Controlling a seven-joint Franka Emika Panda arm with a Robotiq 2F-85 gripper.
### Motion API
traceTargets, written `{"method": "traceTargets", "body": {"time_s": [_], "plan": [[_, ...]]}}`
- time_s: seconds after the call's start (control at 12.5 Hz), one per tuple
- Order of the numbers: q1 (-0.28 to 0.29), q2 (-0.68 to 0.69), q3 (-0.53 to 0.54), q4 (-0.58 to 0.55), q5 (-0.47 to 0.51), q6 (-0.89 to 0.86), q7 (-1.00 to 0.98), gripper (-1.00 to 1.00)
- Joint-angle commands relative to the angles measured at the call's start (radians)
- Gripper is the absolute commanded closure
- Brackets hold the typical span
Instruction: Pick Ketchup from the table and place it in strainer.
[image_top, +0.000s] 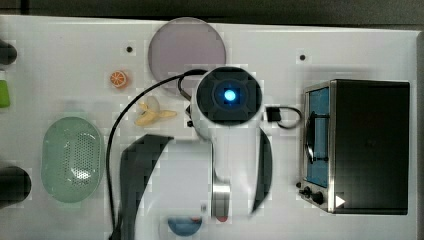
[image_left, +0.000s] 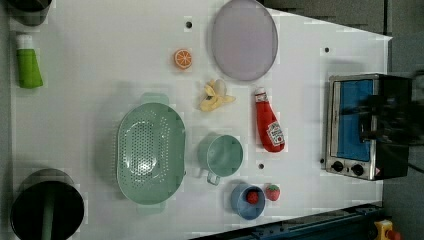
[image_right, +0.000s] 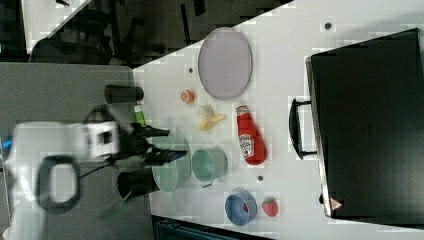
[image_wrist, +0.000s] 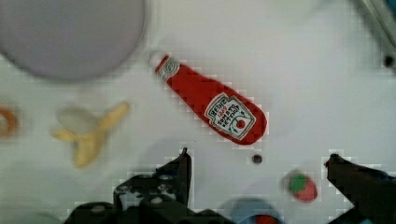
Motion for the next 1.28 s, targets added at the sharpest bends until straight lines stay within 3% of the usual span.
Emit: {"method": "traceTargets", "body": {"time_s": [0.08,0.48,0.88,1.28], "plan": [[-0.006,0.039,0.000,-0.069,0.001,0.108,-0.385,-1.00],[-0.007,0.116,-0.003,-0.184,0.000,0.361,-0.801,-1.00],[-0.008,0.197,-0.010,-0.302,0.000,0.539,-0.834,-1.00],[-0.007,0.329,-0.013,-0.340,-0.004,0.733,-0.834,-1.00]]}}
